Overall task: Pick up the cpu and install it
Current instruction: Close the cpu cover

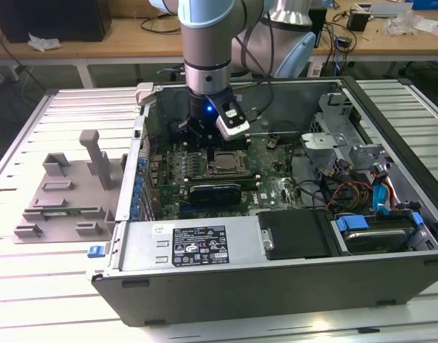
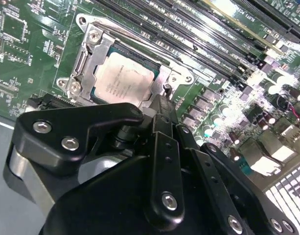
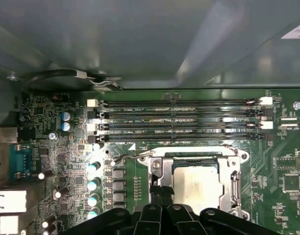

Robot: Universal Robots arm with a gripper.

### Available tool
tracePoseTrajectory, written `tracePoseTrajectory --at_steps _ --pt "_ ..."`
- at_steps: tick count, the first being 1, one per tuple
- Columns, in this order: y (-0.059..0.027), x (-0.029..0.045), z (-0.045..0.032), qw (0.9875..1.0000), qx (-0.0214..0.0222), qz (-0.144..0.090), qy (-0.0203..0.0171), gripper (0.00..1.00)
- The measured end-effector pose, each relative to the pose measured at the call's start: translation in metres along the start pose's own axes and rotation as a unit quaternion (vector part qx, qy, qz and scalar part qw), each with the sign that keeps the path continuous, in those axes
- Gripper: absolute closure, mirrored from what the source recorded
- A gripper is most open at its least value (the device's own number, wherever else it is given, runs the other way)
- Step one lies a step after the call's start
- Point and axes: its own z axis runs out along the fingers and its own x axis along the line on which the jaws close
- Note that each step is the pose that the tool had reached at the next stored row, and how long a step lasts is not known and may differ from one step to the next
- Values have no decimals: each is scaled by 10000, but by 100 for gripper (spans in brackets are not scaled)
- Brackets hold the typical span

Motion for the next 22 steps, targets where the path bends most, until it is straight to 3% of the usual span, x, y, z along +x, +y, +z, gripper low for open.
tracePoseTrajectory --at_steps 5,7,12,13,16,22 --pt "6 -2 -237 10000 0 0 0 89" --pt "7 -3 -282 10000 0 0 0 89" --pt "7 -2 -288 10000 0 -1 -18 89" --pt "7 -2 -288 10000 1 -1 -56 89" --pt "7 -7 -283 9999 -2 -4 -117 89" --pt "7 -127 -279 9999 -1 -4 -122 89"
